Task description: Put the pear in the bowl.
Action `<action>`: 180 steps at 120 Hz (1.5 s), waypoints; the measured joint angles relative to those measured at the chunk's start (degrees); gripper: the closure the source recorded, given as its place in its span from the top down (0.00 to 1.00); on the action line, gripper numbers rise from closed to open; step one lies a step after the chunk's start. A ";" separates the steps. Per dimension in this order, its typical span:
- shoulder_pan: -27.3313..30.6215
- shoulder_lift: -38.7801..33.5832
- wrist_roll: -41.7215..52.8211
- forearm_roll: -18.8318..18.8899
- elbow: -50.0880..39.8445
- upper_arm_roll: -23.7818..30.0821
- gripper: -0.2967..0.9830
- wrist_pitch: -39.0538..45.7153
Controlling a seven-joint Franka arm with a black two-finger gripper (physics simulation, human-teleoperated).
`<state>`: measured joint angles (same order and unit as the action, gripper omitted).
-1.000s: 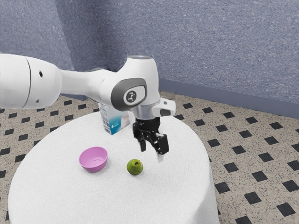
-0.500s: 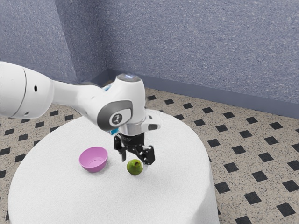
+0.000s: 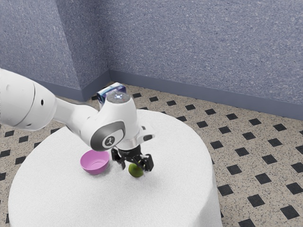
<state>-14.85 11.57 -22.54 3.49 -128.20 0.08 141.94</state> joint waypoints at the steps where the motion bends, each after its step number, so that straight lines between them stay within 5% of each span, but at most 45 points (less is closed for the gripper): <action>1: -0.02 0.09 0.02 0.13 -0.03 -0.05 0.77 0.25; 40: 0.02 2.88 1.06 4.07 -0.96 -1.78 0.77 8.38; 112: 0.09 3.86 2.41 0.83 -1.79 -1.83 0.77 11.01; 135: 0.00 3.86 2.67 0.67 -1.80 -1.83 0.60 11.23; 180: -0.03 1.27 2.34 1.12 -1.81 -1.89 0.45 9.94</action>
<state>-14.88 12.84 -20.20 4.61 -130.02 -1.81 151.88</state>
